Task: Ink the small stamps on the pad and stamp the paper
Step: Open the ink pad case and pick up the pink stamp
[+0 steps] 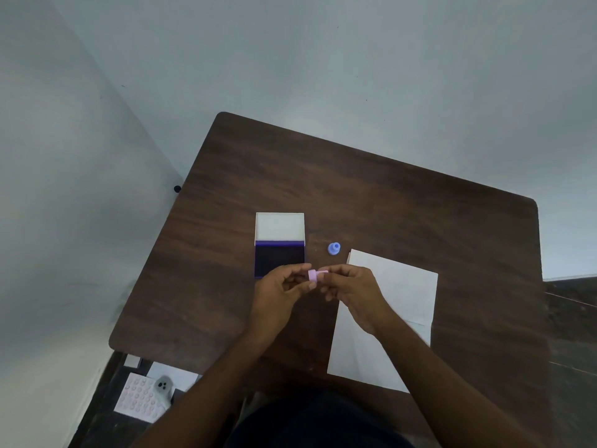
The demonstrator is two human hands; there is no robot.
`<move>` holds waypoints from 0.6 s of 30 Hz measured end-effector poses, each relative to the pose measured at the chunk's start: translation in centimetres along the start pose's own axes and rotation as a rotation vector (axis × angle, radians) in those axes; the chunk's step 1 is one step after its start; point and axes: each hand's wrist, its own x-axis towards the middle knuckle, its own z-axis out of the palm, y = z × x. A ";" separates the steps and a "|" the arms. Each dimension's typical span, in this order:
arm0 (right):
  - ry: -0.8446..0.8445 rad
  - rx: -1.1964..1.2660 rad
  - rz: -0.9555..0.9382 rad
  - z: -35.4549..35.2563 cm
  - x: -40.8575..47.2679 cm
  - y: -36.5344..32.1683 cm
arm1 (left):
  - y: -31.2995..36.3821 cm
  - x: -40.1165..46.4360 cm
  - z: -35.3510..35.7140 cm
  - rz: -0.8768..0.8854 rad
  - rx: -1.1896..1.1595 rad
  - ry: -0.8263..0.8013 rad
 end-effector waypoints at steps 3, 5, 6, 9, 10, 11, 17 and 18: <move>-0.041 0.041 0.003 0.1 -0.1 -0.2 | 0.1 0.1 -0.1 0.004 -0.017 0.004; -0.055 0.049 -0.003 0.1 -0.1 -0.3 | 0.1 0.2 -0.2 0.008 -0.038 0.013; -0.056 0.041 -0.008 0.1 -0.1 -0.4 | 0.2 0.1 -0.2 0.014 -0.040 0.022; -0.064 0.031 -0.009 0.2 0.0 -0.5 | 0.3 0.1 -0.2 0.027 -0.030 0.044; -0.062 0.035 -0.005 0.3 0.0 -0.5 | 0.3 0.1 -0.3 0.027 -0.032 0.048; -0.057 0.036 -0.002 0.3 0.0 -0.5 | 0.3 0.2 -0.2 0.029 -0.032 0.050; -0.046 0.052 0.001 0.4 0.1 -0.6 | 0.2 0.3 -0.3 0.034 -0.041 0.049; -0.046 0.056 0.000 0.4 0.1 -0.7 | 0.2 0.3 -0.3 0.037 -0.042 0.049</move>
